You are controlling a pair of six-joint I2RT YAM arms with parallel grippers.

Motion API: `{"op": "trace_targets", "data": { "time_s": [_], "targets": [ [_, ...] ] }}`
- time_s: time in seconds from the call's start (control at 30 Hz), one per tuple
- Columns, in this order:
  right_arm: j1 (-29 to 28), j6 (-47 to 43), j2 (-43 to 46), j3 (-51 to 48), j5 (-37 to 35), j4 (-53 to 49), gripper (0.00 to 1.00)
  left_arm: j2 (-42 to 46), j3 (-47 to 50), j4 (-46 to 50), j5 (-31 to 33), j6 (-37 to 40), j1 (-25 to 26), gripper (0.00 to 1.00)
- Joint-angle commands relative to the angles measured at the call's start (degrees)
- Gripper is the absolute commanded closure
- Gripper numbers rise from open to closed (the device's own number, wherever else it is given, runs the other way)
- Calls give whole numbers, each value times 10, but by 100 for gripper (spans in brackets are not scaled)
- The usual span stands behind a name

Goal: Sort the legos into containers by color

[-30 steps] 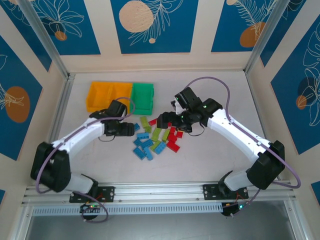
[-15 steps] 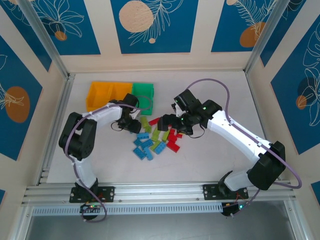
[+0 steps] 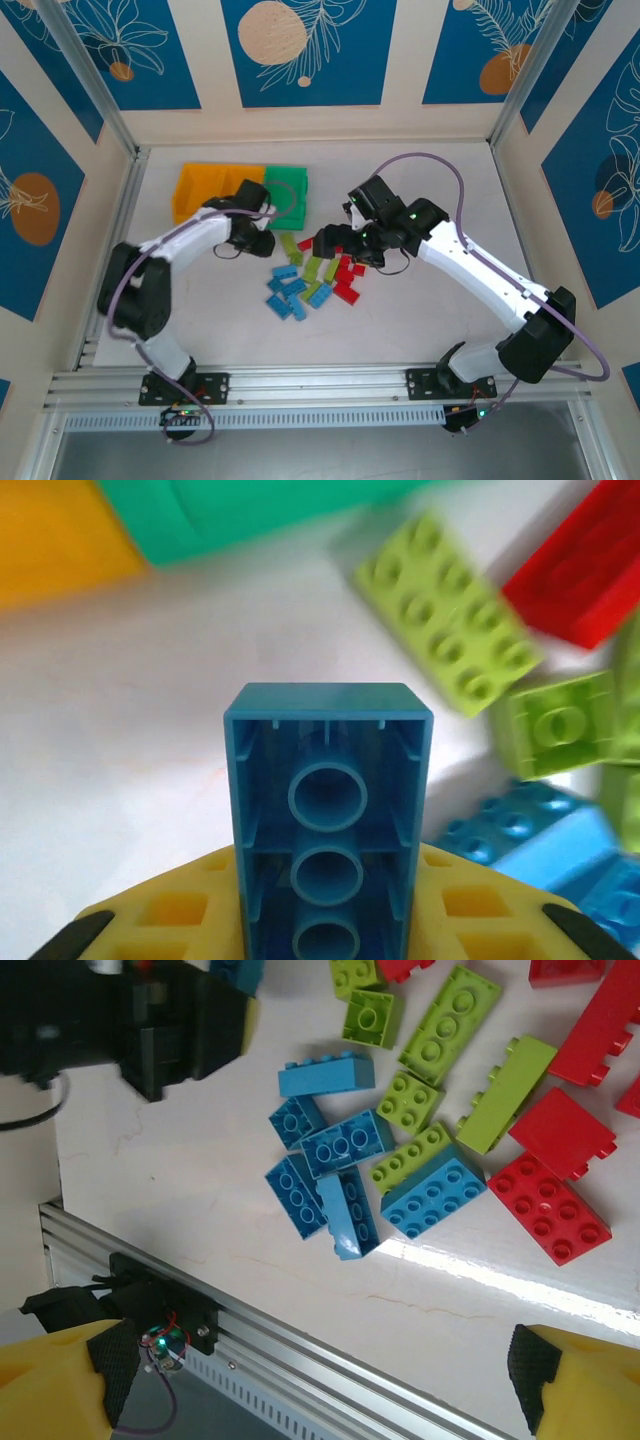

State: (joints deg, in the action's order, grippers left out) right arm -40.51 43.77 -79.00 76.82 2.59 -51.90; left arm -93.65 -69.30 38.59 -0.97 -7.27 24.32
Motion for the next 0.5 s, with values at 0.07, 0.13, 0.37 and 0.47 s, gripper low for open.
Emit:
{"op": "trace_targets", "data": {
  "time_s": [0.07, 0.13, 0.37, 0.47],
  "targets": [
    [-1, 16, 17, 10, -18, 7, 3, 63, -63, 7, 19, -54, -123, 77],
    [2, 17, 14, 8, -15, 11, 3, 28, -108, 11, 28, -68, -167, 78],
    [3, 27, 14, -2, -12, 9, 3, -157, -271, 36, -1, -109, -267, 81],
    [5, 26, 17, -5, -12, 8, 3, -209, -320, 45, 5, -104, -272, 78]
  ]
}}
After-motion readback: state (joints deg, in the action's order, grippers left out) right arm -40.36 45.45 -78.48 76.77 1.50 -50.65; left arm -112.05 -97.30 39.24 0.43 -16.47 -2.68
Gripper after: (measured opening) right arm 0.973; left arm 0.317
